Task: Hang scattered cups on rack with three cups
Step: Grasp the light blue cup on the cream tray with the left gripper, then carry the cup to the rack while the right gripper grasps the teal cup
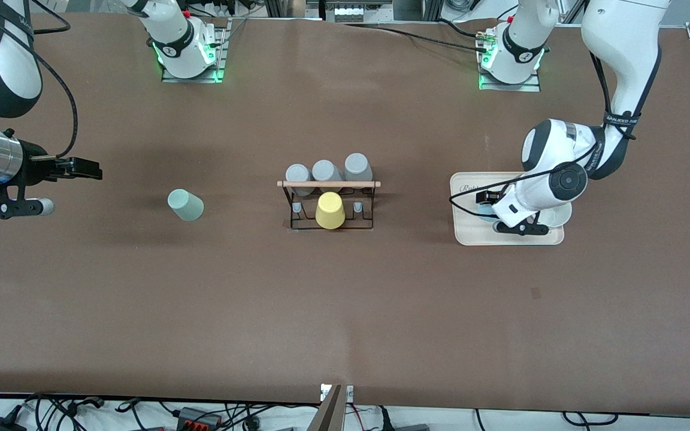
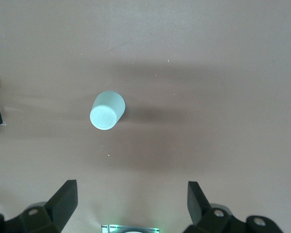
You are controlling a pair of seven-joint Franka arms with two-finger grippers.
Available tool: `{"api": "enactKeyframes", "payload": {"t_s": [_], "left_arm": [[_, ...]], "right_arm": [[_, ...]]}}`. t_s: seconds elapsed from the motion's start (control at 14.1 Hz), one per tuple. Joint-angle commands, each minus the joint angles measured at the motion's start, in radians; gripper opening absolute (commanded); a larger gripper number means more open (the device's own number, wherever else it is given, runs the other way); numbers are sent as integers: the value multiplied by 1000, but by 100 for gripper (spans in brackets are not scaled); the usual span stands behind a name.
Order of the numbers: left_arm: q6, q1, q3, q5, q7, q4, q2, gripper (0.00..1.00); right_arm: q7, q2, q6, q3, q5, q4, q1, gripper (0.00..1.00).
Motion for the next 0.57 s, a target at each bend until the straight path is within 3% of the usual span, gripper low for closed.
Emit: {"api": "enactKeyframes", "payload": {"t_s": [0.0, 0.14, 0.28, 0.5], "left_arm": [[0, 1, -5, -17, -4, 6, -3, 51], [-8, 1, -8, -17, -17, 7, -9, 34], [-66, 1, -22, -17, -38, 56, -14, 30], [-335, -7, -23, -15, -37, 293, -1, 28]], "right_arm": [[-6, -20, 9, 0, 0, -24, 18, 100], [-4, -51, 28, 0, -3, -79, 21, 100], [-4, -106, 102, -1, -3, -168, 21, 100], [-1, -118, 107, -1, -1, -188, 23, 100]]}}
